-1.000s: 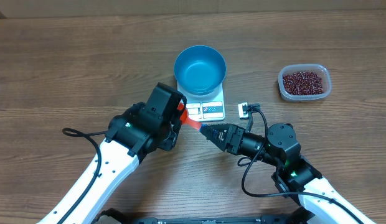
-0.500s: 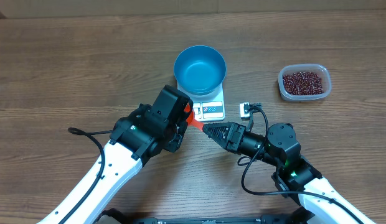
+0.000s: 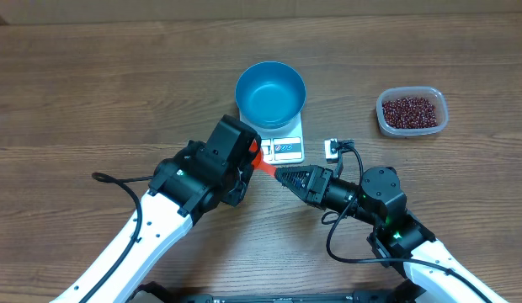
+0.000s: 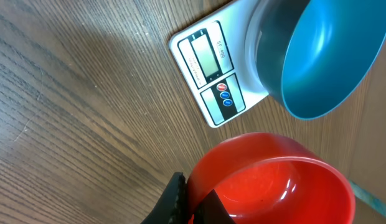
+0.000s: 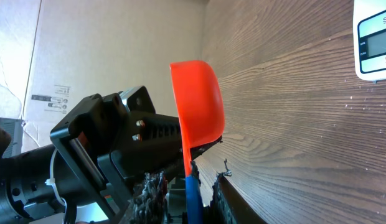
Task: Scoop item into bowl and weigh 150g on scale
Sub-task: 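Grasp the blue handle with the right gripper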
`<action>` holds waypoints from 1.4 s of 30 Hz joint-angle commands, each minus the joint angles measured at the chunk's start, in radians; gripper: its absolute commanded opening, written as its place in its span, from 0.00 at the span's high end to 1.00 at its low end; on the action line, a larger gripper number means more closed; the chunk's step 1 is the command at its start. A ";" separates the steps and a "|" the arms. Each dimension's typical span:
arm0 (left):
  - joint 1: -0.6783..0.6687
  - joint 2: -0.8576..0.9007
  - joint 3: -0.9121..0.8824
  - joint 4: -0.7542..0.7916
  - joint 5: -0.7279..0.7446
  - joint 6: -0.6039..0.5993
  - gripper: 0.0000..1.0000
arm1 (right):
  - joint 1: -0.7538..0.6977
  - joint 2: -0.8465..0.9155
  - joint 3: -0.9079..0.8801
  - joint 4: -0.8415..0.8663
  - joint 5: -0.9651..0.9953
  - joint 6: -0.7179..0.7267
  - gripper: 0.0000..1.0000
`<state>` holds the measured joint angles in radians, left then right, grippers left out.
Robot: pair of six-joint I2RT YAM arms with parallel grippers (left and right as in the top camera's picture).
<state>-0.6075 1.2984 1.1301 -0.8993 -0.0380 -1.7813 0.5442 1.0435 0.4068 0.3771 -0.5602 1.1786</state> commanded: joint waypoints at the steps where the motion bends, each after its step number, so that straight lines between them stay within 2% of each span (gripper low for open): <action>1: -0.028 0.004 -0.006 0.008 -0.014 -0.008 0.96 | 0.006 0.002 0.020 0.011 0.006 0.004 0.75; 12: -0.035 0.004 -0.006 0.014 -0.014 -0.031 0.96 | 0.006 0.002 0.020 0.011 0.005 0.004 0.79; 30: -0.035 0.004 -0.006 0.013 -0.013 -0.032 0.96 | 0.006 0.002 0.020 0.010 -0.002 0.003 0.93; 38: -0.035 0.004 -0.006 0.006 -0.013 -0.029 0.96 | 0.006 0.002 0.020 0.010 -0.001 -0.001 0.96; 39: -0.035 0.004 -0.006 0.006 -0.013 -0.029 0.94 | 0.006 0.002 0.020 0.010 0.002 -0.001 0.96; 42: -0.035 0.004 -0.006 0.006 -0.013 -0.019 0.79 | 0.006 0.002 0.020 0.010 0.007 -0.044 0.96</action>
<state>-0.6350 1.2984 1.1301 -0.8898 -0.0414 -1.8061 0.5442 1.0466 0.4068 0.3786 -0.5610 1.1759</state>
